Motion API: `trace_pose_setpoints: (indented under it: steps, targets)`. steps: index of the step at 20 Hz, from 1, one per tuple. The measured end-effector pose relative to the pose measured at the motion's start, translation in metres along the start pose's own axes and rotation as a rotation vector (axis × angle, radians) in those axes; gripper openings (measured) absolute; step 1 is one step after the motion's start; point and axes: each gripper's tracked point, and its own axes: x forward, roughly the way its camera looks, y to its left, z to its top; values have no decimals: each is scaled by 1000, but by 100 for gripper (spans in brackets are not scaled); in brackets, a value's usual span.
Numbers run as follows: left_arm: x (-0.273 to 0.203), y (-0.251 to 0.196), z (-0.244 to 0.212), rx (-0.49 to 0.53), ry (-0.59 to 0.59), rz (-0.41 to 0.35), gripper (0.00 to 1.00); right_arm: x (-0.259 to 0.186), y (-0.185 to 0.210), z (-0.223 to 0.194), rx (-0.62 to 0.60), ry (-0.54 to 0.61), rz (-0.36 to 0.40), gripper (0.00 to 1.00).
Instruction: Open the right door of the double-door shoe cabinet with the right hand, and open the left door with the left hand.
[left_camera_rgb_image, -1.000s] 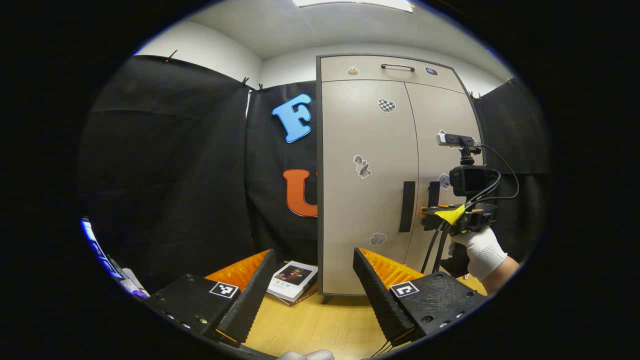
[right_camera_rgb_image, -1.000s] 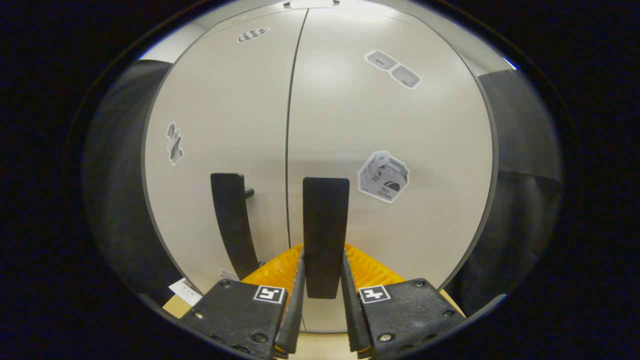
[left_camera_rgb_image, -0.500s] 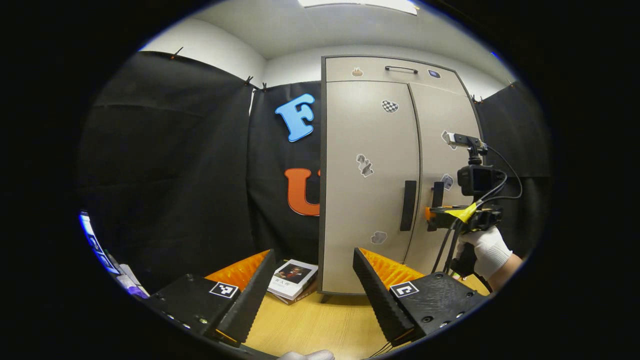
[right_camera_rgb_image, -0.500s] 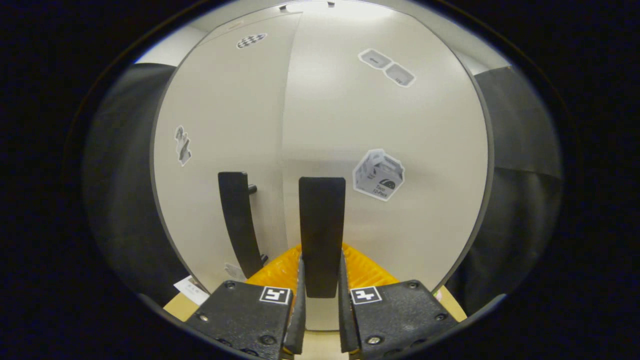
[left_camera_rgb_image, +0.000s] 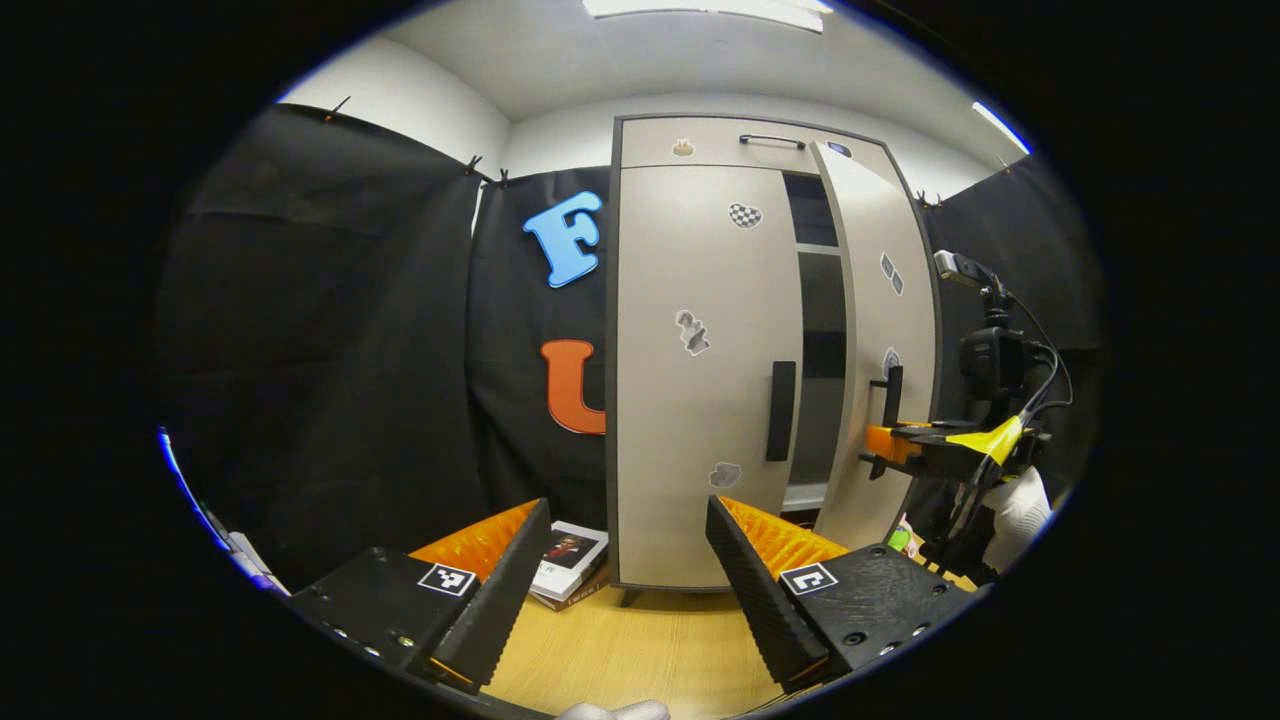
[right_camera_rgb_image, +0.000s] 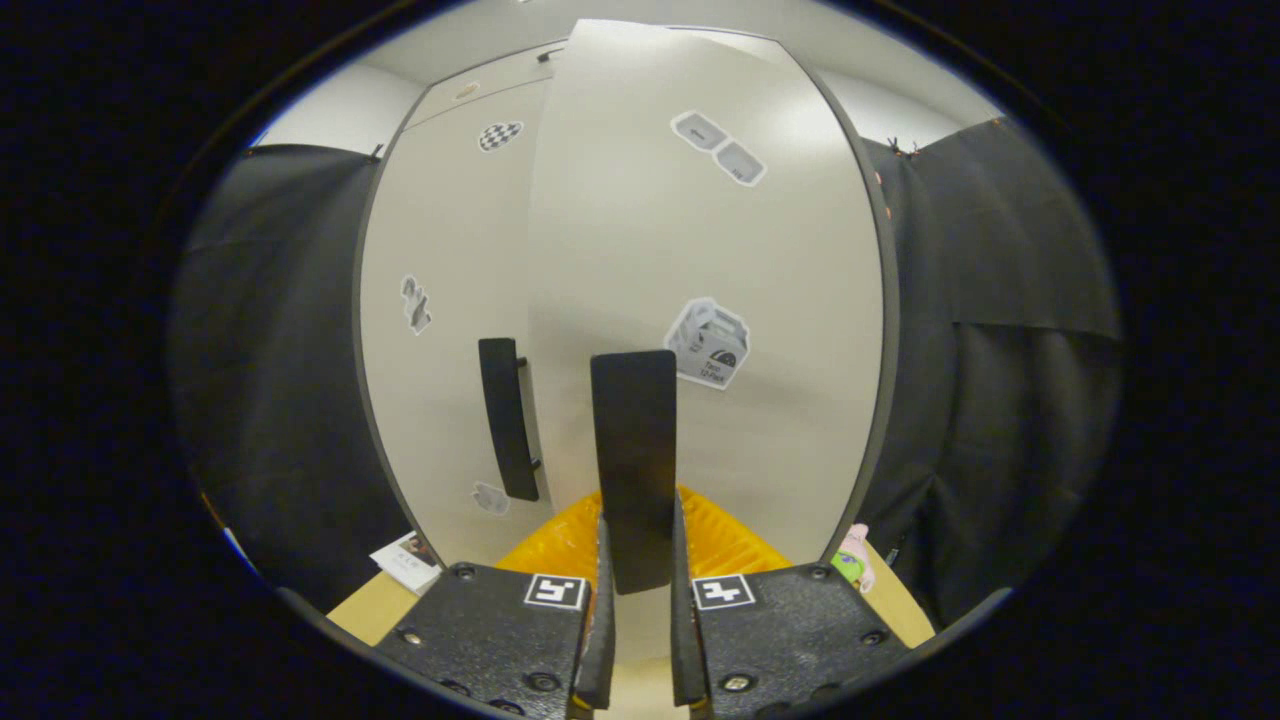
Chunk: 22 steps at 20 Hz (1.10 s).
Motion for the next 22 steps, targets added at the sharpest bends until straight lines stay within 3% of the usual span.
trace_pose_setpoints:
  steps: [10,22]
  targets:
    - [-4,-39,0,9,-9,-108,95,-70,-62,-9,0,-9,-75,20]
    - [-7,-102,5,14,-11,-164,94,-95,-120,-9,-58,-23,-77,10]
